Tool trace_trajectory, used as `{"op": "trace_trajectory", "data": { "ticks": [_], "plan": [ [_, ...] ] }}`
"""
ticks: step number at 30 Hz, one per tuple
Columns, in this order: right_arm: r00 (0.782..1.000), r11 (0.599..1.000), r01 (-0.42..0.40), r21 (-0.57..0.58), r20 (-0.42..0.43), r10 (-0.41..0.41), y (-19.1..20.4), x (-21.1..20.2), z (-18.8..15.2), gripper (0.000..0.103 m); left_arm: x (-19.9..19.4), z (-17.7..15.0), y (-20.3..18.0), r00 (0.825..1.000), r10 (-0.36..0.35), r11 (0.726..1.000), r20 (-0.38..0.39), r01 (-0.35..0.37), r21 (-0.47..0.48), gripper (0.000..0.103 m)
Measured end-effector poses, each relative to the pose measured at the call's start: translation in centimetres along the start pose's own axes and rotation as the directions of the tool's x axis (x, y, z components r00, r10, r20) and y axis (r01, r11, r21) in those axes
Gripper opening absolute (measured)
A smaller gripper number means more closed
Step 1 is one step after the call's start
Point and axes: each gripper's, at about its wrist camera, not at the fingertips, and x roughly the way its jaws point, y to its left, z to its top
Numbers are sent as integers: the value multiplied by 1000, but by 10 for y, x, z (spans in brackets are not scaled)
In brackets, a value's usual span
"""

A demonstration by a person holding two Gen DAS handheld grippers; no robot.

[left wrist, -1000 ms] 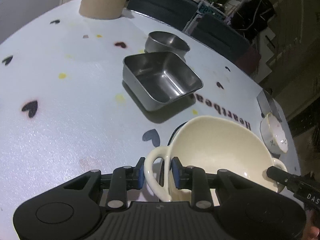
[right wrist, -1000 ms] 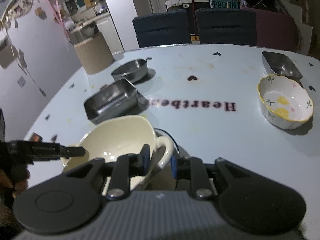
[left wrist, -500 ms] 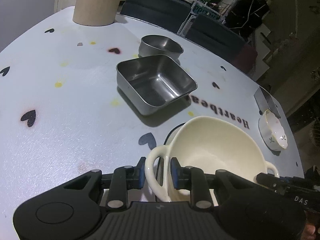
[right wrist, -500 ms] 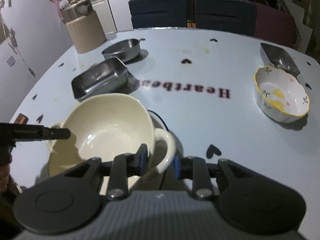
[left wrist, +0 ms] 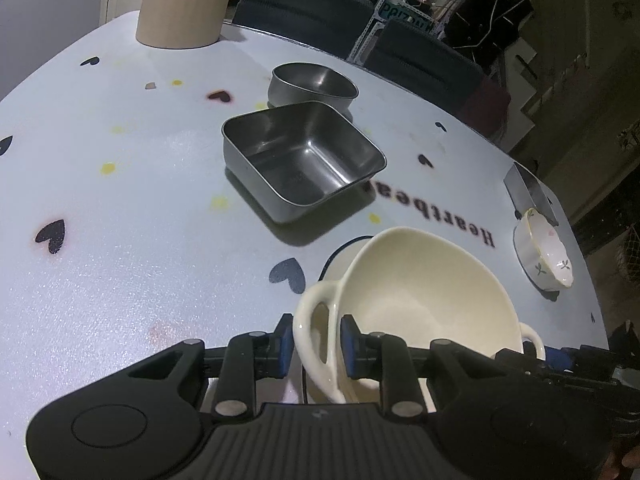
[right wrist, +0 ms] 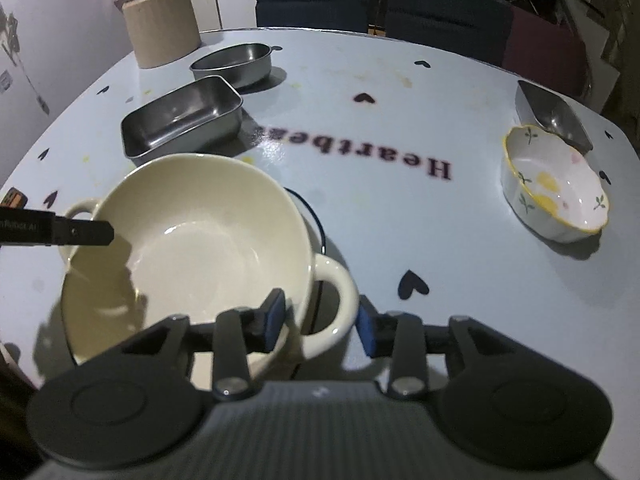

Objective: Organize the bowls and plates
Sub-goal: 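Lower the cream bowl onto the white plate and open both grippers, then withdraw both grippers from the cream bowl toward the floral bowl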

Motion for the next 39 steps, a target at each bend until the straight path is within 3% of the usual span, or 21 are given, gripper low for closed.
{"op": "trace_trajectory", "data": {
  "ticks": [10,13,16,18,20,24,27,39],
  "plan": [
    [1000,1000,-16,20,-6,16,-4,2,1,45,-1,0,-4,1000,11,1000,-9,-11,21,26],
    [1000,1000,-19,21,-4,19,-4,2,1,45,-2,0,-4,1000,13,1000,-15,-12,19,30],
    [1000,999,-24,25,2,24,-5,2,1,45,-2,0,-7,999,33,999,-25,-32,23,56],
    [999,999,-41,27,7,41,-5,1,1,52,-5,-1,-9,999,48,999,-22,-47,28,77],
    [998,998,-60,29,19,59,-6,0,0,68,-8,-2,-11,998,52,998,-16,-52,36,87],
    [997,997,-70,22,40,69,-10,-4,-1,84,-14,-3,-18,998,67,997,-8,-66,41,101],
    [996,997,-66,30,63,64,-15,-8,-3,102,-20,-2,-33,997,79,995,16,-80,59,103],
    [982,992,-16,127,188,-8,-74,-53,-12,103,-31,5,-149,992,-12,985,123,-9,170,103]
  ]
}}
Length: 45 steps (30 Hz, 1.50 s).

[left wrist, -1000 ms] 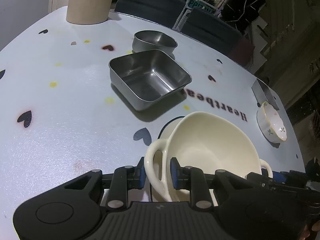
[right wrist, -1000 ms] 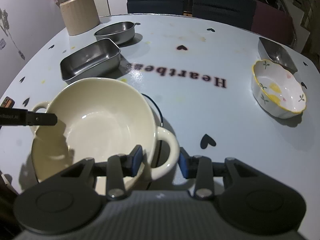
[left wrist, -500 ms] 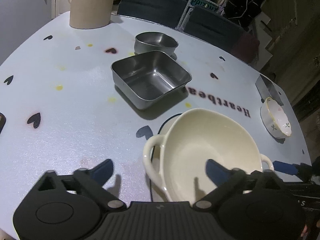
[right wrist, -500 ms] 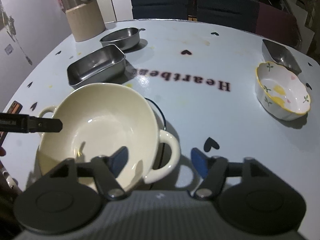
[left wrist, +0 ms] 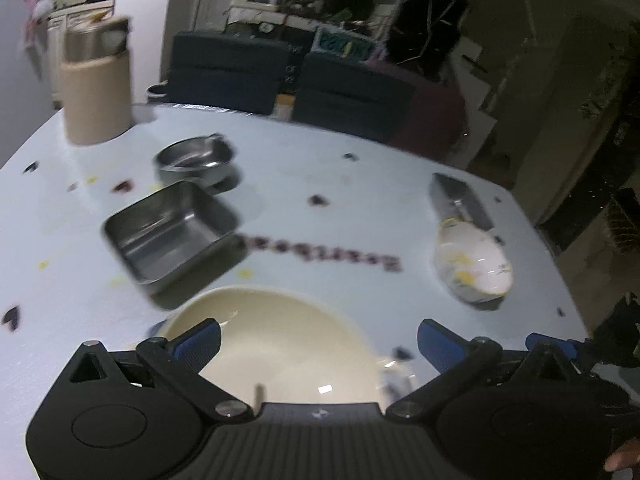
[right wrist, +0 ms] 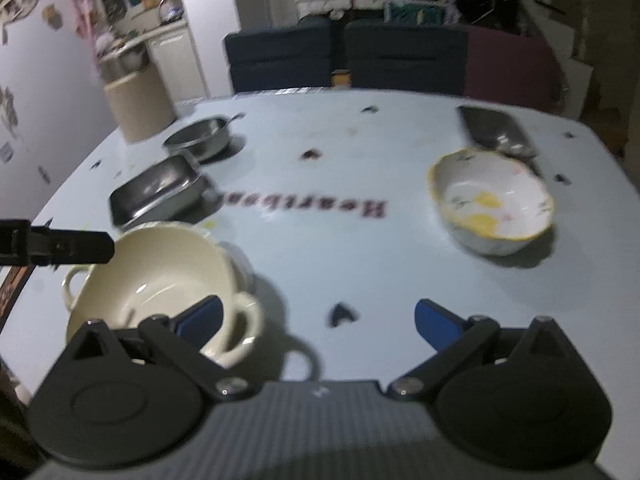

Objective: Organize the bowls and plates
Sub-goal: 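Withdraw both grippers from the cream bowl toward the floral bowl, then close both grippers on the rim of the yellow-rimmed floral bowl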

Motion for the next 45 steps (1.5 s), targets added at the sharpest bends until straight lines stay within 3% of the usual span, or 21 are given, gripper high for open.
{"op": "trace_trajectory", "data": {
  "ticks": [4,14,21,27,29,31,37,40,42,44,45],
  "plan": [
    [998,998,66,6,26,-66,-30,-14,7,103,5,7,-42,999,-9,999,33,8,40,103],
    [993,994,81,71,86,-87,-105,-30,35,103,34,24,-126,993,8,996,115,-17,82,101],
    [983,974,101,201,133,-130,-157,-14,50,102,88,41,-155,994,-51,995,93,42,86,85],
    [985,950,93,298,112,-131,-187,25,65,83,150,46,-155,999,-47,998,11,47,40,66],
    [988,939,99,330,81,-132,-199,37,63,68,169,45,-151,999,-47,999,-13,47,15,61],
    [991,932,93,350,54,-119,-205,51,62,58,186,45,-146,999,-43,999,-34,43,-4,58],
    [991,932,122,342,10,-133,-203,81,68,56,223,49,-137,994,-59,998,-87,56,-36,42],
    [990,932,138,335,-21,-139,-204,92,70,55,238,51,-141,992,-62,998,-111,61,-6,26],
    [991,933,136,333,-41,-130,-207,100,71,43,246,53,-141,990,-62,998,-125,62,-8,22],
    [990,927,142,348,-57,-131,-210,105,71,25,251,54,-142,989,-64,998,-135,63,-10,20],
    [989,925,149,350,-61,-136,-210,107,71,23,253,55,-143,988,-68,998,-140,68,-7,19]
  ]
}}
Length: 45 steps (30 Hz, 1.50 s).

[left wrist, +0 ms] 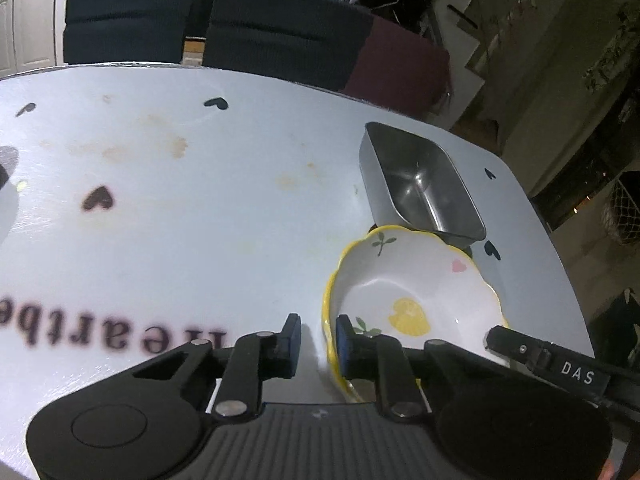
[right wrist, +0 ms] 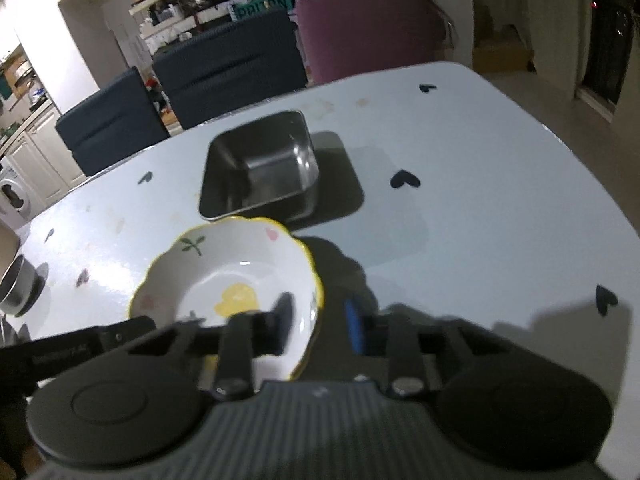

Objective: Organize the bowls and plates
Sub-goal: 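Close both grippers on the rim of the yellow-rimmed floral bowl, then lift the floral bowl with both grippers and carry it over the cream bowl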

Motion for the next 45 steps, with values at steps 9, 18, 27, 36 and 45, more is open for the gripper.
{"op": "trace_trajectory", "data": {
  "ticks": [9,18,27,36,45],
  "plan": [
    [999,999,-4,-42,-42,3,7,19,1,11,11,3,-4,1000,-20,998,-21,21,62,8],
    [999,997,-36,-67,22,37,10,-6,-1,10,-30,2,-14,999,-27,993,41,23,114,8],
    [975,989,-132,-69,168,142,29,-81,-10,10,-129,5,-15,984,-19,988,177,-9,156,8],
    [934,964,-235,-121,248,259,71,-143,-39,10,-212,-18,18,967,24,986,252,-64,151,8],
    [905,926,-336,-169,213,368,116,-161,-79,11,-270,-53,82,954,96,988,285,-127,93,8]
  ]
}}
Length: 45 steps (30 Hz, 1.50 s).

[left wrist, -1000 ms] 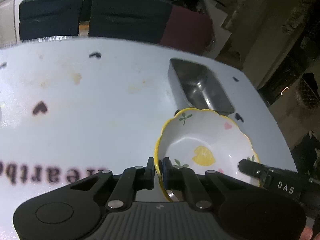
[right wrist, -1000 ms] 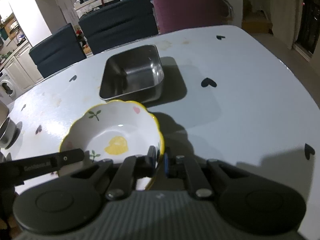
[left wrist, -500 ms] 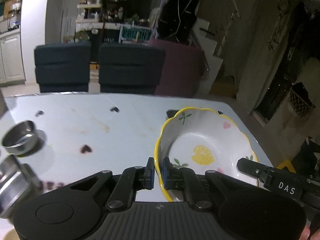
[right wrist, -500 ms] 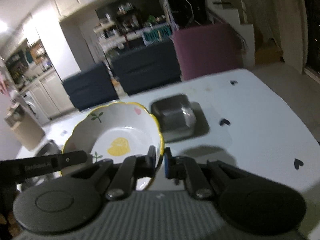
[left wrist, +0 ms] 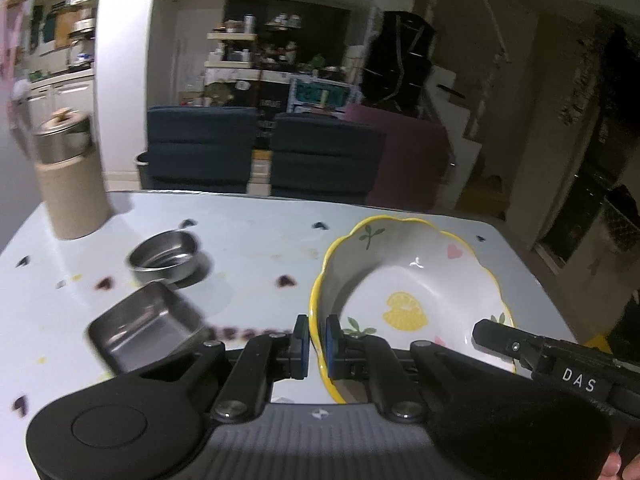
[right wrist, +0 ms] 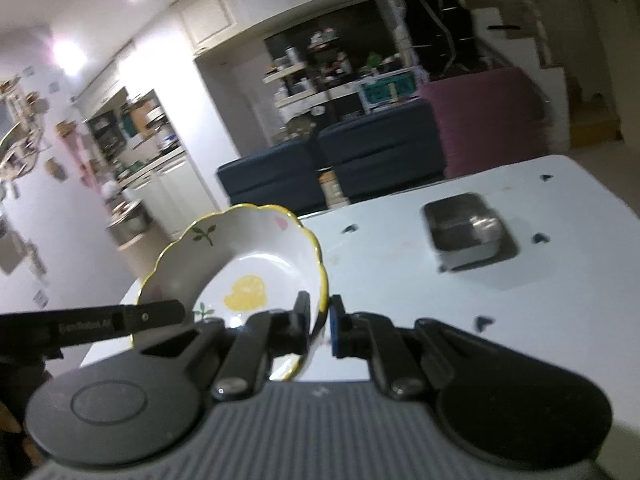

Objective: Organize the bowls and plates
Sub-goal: 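Lift the floral bowl with both grippers and carry it over the cream bowl, then lower the floral bowl into the cream bowl and open both grippers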

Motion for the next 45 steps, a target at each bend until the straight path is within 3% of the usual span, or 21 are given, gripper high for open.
{"op": "trace_trajectory", "data": {
  "ticks": [11,20,27,38,45],
  "plan": [
    [985,991,-120,-67,-129,110,63,25,-31,11,-28,-43,71,995,100,993,-2,-100,-59,8],
    [965,974,-114,-196,-255,61,97,45,-54,11,-13,-87,119,992,100,973,-79,-114,-202,9],
    [946,973,-81,-217,-325,7,100,59,-54,10,1,-108,123,987,89,966,-133,-118,-231,10],
    [929,966,-38,-257,-365,-61,113,70,-72,10,16,-118,121,976,74,965,-207,-123,-232,12],
    [922,967,-20,-255,-378,-81,112,75,-74,9,16,-118,119,974,78,969,-214,-124,-212,11]
  ]
}}
